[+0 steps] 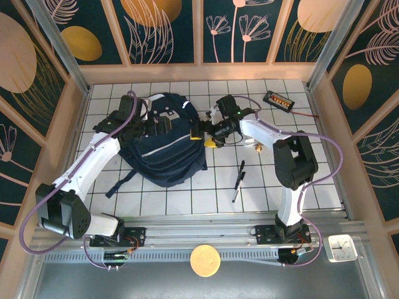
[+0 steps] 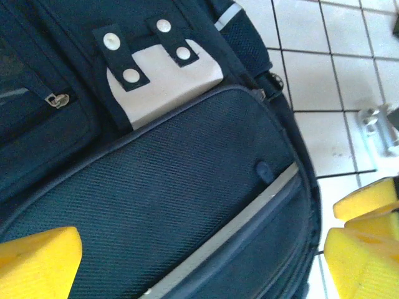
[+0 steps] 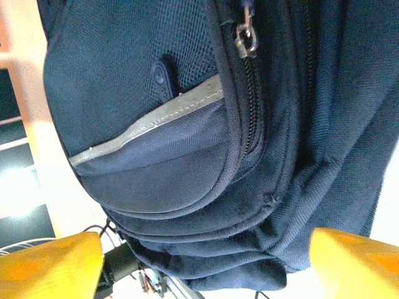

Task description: Pack the student bag

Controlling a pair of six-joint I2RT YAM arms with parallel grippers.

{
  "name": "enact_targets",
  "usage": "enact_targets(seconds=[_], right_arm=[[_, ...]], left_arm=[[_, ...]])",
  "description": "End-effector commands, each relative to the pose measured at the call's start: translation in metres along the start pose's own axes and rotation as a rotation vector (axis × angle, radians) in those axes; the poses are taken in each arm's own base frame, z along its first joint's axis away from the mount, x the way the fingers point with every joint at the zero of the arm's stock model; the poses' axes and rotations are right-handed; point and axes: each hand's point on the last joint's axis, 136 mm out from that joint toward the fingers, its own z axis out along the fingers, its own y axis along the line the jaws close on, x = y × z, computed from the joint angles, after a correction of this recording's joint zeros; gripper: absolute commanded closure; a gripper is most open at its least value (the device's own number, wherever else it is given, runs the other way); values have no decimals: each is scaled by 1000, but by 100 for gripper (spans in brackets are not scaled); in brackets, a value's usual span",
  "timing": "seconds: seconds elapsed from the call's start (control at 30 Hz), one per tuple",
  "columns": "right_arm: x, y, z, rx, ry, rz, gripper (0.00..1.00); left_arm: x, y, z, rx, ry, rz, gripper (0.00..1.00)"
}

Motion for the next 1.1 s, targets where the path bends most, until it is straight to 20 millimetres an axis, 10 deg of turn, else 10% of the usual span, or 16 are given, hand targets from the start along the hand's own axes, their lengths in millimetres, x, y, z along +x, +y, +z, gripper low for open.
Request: enact_targets(seconds=[0.0, 0.63, 0.83, 1.07], right_arm=[[-8, 5, 13, -17, 14, 31, 23], [-36, 10, 46, 27, -18, 63, 58], [-36, 21, 48, 8, -35, 72, 90], [-46, 76, 14, -142, -110, 104, 100]], left_arm=[[0, 2, -8, -13, -26, 133, 1], [33, 9, 1, 29, 7, 127, 2], [39, 5, -2, 60, 12, 155, 3], [34, -14, -30, 134, -76, 342, 2]])
